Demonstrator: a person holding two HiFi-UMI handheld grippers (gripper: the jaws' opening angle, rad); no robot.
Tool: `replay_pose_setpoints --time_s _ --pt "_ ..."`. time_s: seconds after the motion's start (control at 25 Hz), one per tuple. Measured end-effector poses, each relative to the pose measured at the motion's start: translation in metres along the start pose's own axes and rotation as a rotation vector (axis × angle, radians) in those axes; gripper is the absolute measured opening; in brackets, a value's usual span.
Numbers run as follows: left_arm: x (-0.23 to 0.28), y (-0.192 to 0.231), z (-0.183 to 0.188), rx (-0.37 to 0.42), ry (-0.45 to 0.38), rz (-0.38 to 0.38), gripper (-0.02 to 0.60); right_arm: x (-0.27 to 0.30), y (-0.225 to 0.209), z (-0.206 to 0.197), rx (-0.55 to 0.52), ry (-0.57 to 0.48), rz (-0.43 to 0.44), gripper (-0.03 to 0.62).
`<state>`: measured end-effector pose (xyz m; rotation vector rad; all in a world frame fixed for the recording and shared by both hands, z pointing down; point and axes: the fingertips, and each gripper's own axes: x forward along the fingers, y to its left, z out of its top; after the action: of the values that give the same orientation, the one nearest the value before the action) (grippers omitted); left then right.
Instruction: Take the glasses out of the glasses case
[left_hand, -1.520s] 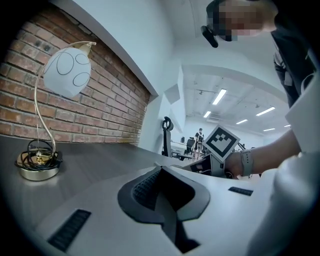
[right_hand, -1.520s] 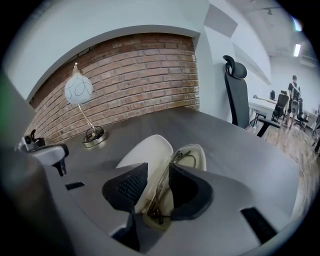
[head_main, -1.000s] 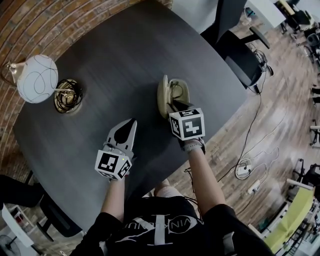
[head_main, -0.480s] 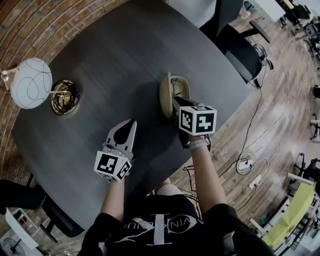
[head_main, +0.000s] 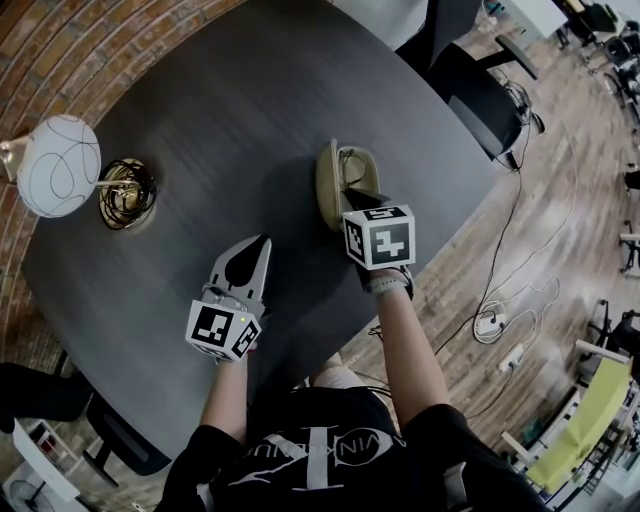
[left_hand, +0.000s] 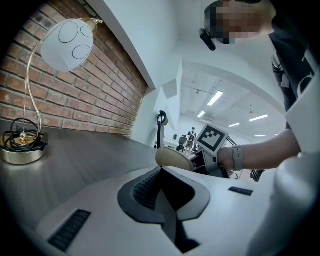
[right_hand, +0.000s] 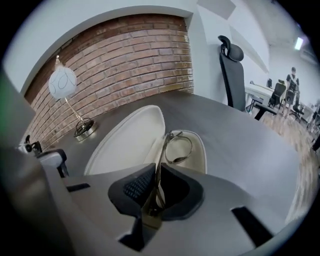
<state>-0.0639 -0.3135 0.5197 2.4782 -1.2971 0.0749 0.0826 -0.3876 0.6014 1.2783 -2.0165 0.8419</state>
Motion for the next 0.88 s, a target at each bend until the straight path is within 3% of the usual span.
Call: replay_pose_setpoints --time_s 0.12,0.88 --pt "-0.001 0.0 0.001 0.003 -0.007 -0.001 0.015 -0.007 -0.006 0.0 0.055 -0.035 0.004 0.038" --pt "-0.02 0.0 0.021 0.034 -0.031 0.048 0.015 -0.045 0.016 0.022 0.099 -0.19 0.095 0.035"
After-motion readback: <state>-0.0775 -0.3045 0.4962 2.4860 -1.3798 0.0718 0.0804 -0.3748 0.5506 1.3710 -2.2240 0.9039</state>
